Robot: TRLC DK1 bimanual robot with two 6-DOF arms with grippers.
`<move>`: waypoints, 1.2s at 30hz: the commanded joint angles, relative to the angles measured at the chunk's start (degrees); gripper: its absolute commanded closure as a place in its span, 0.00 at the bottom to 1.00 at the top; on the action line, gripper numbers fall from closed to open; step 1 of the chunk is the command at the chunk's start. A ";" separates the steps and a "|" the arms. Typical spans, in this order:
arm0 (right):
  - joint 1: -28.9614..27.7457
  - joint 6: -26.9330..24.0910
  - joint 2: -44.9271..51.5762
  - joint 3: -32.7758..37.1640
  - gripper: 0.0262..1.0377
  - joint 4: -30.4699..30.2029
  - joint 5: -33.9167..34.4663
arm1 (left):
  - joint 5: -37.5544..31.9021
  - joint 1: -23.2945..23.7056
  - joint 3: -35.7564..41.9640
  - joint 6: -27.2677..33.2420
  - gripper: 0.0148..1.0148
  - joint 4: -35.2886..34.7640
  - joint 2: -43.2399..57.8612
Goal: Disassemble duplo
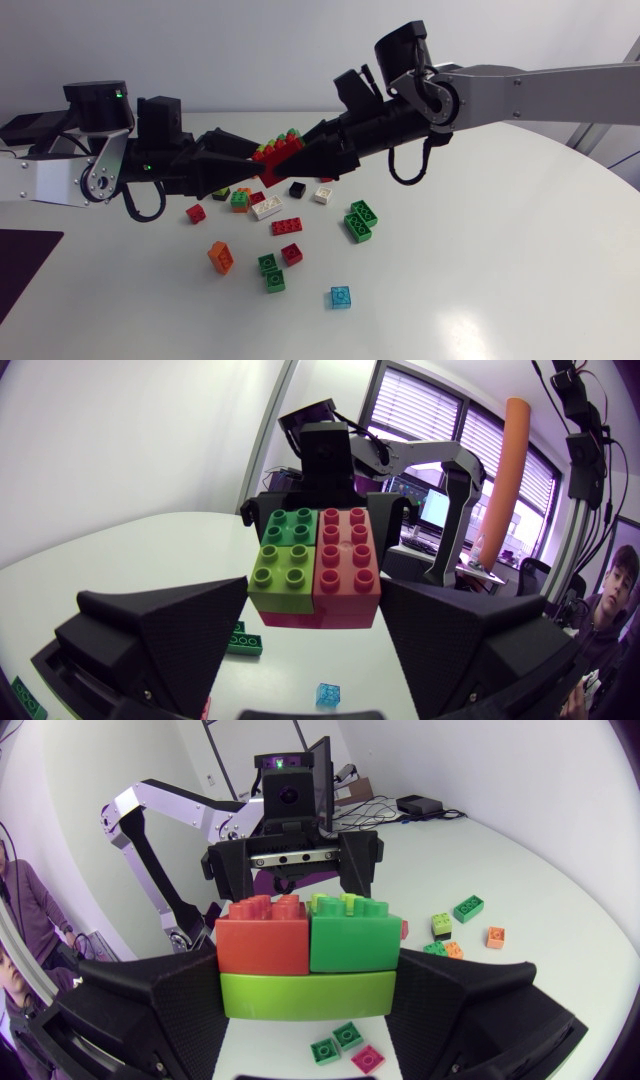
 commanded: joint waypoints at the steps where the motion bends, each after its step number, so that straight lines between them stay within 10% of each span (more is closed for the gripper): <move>1: 1.89 1.06 -0.32 -0.13 0.56 0.24 -3.22 | -1.00 0.00 -0.72 -1.30 0.25 -0.01 -0.62; 11: 2.42 1.06 0.30 -0.04 0.56 0.24 -3.13 | 1.11 -0.70 -0.72 -2.62 0.72 -0.01 -0.88; 21: 2.33 1.06 1.09 0.31 0.54 0.24 -3.13 | 1.20 -0.53 -1.25 -2.88 0.72 0.17 -2.81; 29: 2.33 1.06 1.18 0.58 0.18 -0.11 -3.13 | 1.20 -0.18 -1.43 -2.88 0.72 0.61 -3.08; 36: 2.33 0.97 1.18 0.58 0.14 -0.11 -3.13 | 1.20 0.26 -1.43 -2.70 0.72 0.78 -3.08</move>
